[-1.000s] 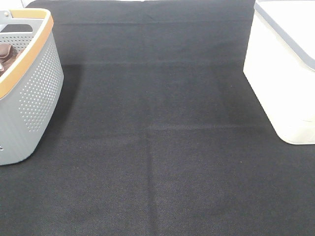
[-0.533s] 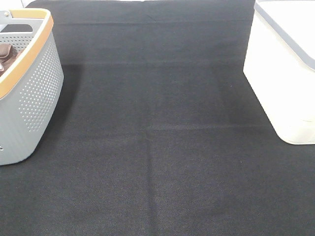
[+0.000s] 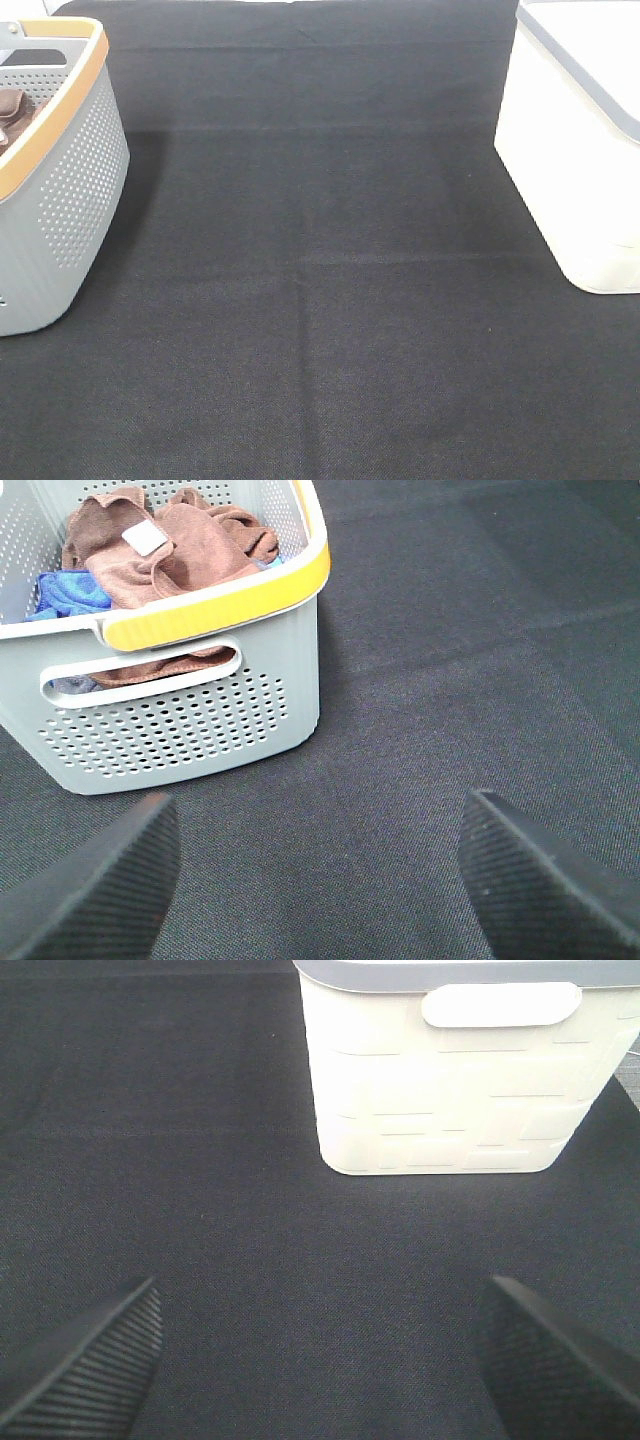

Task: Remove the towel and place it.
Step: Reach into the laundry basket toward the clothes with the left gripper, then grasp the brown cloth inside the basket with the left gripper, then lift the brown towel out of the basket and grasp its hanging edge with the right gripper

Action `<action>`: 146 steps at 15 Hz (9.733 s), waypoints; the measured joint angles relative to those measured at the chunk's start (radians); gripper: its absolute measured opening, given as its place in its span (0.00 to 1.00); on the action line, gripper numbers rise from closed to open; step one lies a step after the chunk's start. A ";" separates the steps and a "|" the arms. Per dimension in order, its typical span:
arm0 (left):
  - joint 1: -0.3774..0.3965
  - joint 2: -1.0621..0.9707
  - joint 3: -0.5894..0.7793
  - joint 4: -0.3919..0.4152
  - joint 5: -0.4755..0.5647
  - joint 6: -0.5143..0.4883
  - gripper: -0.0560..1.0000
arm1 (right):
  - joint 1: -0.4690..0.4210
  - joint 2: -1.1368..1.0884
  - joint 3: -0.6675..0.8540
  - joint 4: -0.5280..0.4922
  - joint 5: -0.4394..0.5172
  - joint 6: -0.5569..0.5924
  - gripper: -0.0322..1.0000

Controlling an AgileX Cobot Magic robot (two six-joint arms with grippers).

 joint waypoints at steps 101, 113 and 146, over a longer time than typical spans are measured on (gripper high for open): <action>0.257 2.473 -1.826 -0.066 0.070 -0.652 0.60 | 0.000 0.000 0.000 0.004 0.000 0.000 0.81; 0.257 2.530 -1.842 -0.115 0.004 -0.655 0.21 | 0.000 0.000 0.000 0.004 0.000 0.000 0.81; 0.229 2.021 -2.185 -0.863 -0.075 -0.200 0.05 | 0.000 0.000 0.000 0.004 0.000 0.001 0.81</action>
